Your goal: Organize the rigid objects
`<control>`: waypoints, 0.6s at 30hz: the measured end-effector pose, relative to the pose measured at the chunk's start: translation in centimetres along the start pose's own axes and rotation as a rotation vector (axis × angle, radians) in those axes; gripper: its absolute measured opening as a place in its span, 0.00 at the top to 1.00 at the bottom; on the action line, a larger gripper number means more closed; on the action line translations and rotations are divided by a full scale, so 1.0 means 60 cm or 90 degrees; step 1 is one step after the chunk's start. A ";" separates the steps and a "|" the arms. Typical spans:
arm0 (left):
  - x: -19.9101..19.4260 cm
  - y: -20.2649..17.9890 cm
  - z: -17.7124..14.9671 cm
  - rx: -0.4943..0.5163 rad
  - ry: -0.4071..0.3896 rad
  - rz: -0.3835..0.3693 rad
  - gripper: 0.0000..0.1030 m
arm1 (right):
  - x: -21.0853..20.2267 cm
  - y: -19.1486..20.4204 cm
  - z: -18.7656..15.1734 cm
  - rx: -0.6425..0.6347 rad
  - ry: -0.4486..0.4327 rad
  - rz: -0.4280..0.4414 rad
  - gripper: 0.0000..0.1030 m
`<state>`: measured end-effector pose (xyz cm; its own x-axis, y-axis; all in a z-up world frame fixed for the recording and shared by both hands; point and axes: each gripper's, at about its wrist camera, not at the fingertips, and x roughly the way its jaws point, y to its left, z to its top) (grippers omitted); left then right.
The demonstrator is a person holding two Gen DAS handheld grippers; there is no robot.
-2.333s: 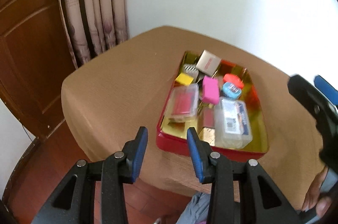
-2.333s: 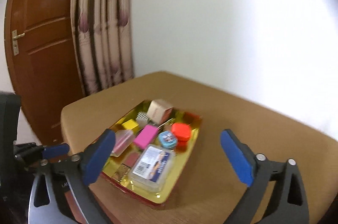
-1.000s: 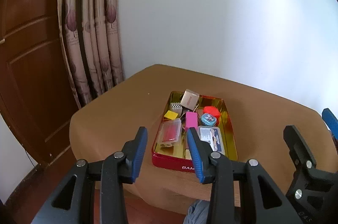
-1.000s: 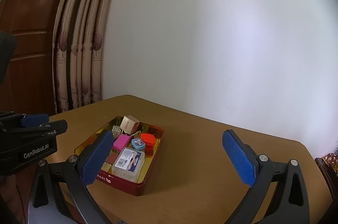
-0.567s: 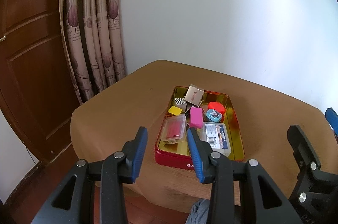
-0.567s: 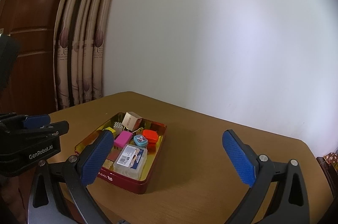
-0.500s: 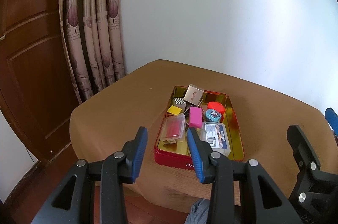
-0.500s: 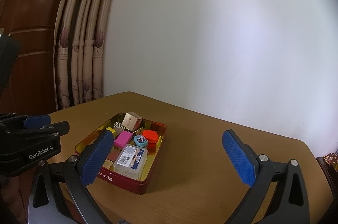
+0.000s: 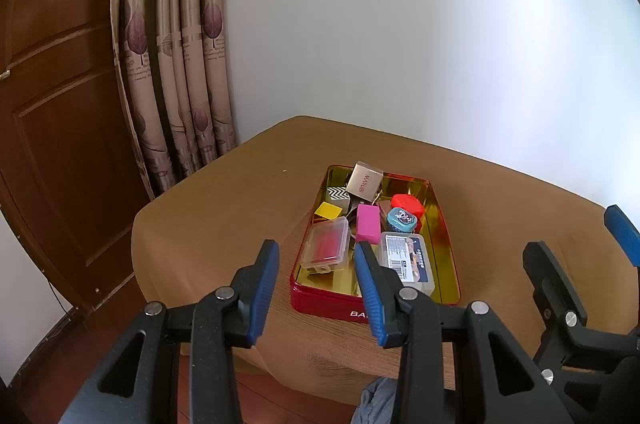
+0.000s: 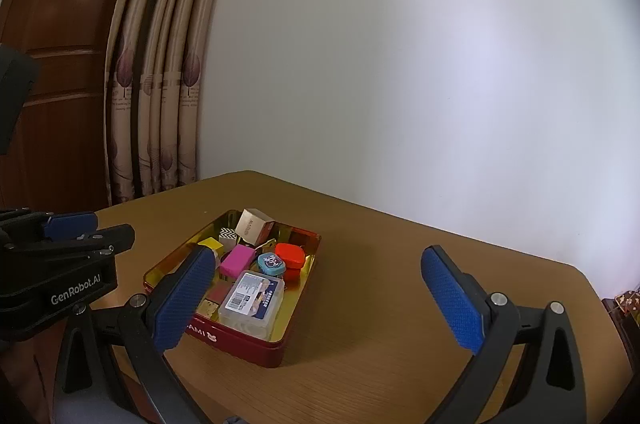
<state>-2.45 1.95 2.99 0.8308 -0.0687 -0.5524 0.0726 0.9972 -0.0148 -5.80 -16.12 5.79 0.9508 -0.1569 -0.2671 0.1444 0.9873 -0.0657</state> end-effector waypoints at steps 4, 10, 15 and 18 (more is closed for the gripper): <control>0.001 0.000 -0.001 0.001 0.003 -0.002 0.61 | 0.004 0.003 -0.001 0.002 0.005 0.003 0.01; 0.002 -0.001 0.000 0.006 -0.002 0.006 0.50 | 0.006 0.007 -0.005 0.006 0.008 0.008 0.01; 0.005 -0.001 -0.001 0.004 0.005 0.006 0.48 | 0.007 0.010 -0.006 0.004 0.011 0.007 0.01; 0.006 -0.001 -0.001 0.001 0.011 0.002 0.48 | 0.008 0.011 -0.007 0.005 0.011 0.006 0.01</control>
<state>-2.16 1.89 2.73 0.8217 -0.0644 -0.5663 0.0703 0.9975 -0.0114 -5.34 -15.57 5.21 0.9473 -0.1472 -0.2845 0.1370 0.9890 -0.0555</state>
